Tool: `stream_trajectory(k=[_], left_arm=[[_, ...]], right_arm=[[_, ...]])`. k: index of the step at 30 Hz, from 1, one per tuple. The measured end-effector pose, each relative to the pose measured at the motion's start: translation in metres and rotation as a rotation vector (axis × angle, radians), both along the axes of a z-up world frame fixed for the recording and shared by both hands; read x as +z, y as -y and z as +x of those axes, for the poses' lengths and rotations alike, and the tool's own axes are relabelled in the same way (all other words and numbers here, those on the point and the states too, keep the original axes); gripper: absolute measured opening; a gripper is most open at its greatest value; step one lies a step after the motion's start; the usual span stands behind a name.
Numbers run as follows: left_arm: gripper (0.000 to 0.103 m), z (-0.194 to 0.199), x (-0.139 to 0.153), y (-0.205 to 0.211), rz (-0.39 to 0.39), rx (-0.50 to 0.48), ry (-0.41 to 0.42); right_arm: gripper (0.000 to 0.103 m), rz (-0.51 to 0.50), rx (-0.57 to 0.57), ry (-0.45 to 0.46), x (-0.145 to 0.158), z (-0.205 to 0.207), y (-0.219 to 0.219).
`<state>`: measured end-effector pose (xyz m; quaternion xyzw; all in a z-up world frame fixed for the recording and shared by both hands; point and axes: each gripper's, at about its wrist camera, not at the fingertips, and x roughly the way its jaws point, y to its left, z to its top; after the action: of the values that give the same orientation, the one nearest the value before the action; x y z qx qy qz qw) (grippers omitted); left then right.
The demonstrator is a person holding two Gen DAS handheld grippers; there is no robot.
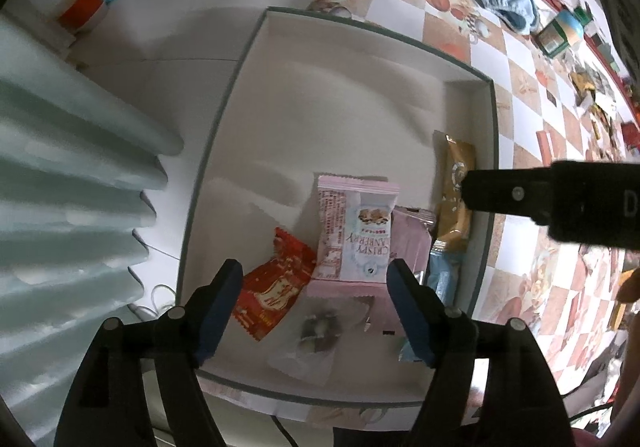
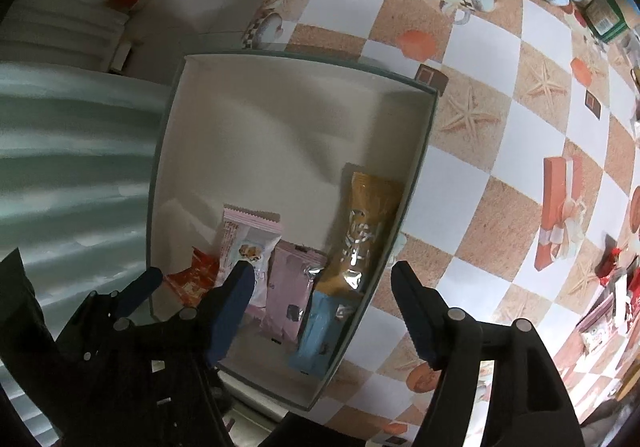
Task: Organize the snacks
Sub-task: 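Move both grippers back over the snacks on the table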
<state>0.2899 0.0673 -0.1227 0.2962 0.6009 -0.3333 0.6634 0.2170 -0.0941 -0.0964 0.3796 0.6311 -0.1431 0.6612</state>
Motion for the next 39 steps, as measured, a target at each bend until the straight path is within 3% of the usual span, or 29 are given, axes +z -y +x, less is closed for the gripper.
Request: stream_trajectory(k=[3,12,23,32,39], left_arm=[[0.078,0.002,0.005,-0.009,-0.002,0.029,0.008],[0.078,-0.024,-0.002,-0.023,0.071,-0.021,0.006],[0.078,-0.102,-0.003,0.023,0.071,-0.23,-0.049],[0.079,-0.171,-0.006,0.064,0.086,-0.384,-0.079],[0.079,-0.2,-0.011,0.067,0.113,-0.415,-0.076]], right_arm=[[0.101,-0.004,-0.028,-0.012,-0.002,-0.012,0.007],[0.102,0.019,-0.145,-0.115,-0.025,-0.087,0.03],[0.102,0.087,-0.37,-0.208,-0.055,-0.221,0.045],[0.102,0.046,-0.52,-0.246,-0.06,-0.314,0.082],[0.102,-0.042,-0.59,-0.283,-0.057,-0.367,0.137]])
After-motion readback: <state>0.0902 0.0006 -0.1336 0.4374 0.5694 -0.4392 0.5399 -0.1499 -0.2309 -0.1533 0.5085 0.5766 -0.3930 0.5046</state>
